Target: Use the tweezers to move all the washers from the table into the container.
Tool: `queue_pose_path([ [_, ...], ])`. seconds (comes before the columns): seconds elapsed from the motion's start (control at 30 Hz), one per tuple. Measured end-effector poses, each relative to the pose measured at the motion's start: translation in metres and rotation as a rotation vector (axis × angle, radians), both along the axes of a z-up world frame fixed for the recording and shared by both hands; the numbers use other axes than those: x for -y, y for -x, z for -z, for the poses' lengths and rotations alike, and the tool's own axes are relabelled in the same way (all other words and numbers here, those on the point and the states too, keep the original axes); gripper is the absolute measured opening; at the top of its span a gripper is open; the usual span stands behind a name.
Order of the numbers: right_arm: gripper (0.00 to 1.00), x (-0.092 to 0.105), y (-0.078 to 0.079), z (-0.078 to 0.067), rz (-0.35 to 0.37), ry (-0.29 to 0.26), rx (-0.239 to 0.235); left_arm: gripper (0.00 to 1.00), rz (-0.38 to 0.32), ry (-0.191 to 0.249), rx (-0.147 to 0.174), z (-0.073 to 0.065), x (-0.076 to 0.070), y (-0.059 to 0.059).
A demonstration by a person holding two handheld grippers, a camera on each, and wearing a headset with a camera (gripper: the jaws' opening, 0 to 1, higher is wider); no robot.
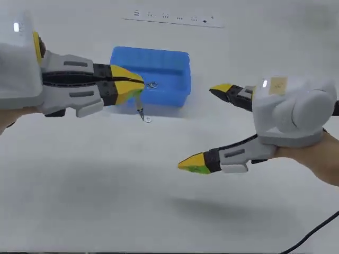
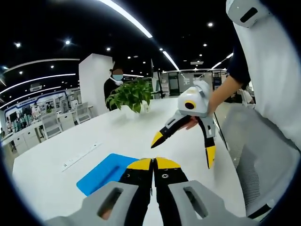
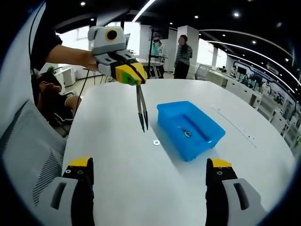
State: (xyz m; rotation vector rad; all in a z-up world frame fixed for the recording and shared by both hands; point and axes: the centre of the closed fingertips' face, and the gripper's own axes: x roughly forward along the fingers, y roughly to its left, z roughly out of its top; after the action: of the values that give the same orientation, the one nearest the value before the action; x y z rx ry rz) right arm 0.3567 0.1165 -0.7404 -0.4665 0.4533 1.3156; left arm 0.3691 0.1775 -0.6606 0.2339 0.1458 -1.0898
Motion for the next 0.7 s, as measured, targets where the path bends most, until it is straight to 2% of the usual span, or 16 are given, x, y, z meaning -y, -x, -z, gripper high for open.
queue_pose_path([
  [0.1,1.0,0.002,0.009,0.006,-0.009,0.007,-0.016,0.04,-0.008,0.02,-0.006,0.003,0.0,-0.003],
  [0.17,1.0,0.003,0.011,0.009,-0.005,0.007,-0.028,0.04,-0.01,0.03,-0.009,0.002,0.006,-0.002],
  [0.33,1.0,0.009,0.011,0.016,0.012,0.006,-0.054,0.04,-0.004,0.019,-0.014,0.006,0.013,-0.004],
  [0.57,1.0,0.01,0.01,0.016,0.03,-0.004,-0.076,0.04,0.007,0.012,-0.026,0.009,0.02,-0.005],
  [0.6,1.0,0.01,0.01,0.016,0.028,-0.002,-0.075,0.04,0.008,0.006,-0.022,0.003,0.036,-0.001],
  [0.7,1.0,0.008,0.011,0.018,0.024,-0.003,-0.079,0.04,0.012,0.0,-0.024,0.003,0.045,0.002],
])
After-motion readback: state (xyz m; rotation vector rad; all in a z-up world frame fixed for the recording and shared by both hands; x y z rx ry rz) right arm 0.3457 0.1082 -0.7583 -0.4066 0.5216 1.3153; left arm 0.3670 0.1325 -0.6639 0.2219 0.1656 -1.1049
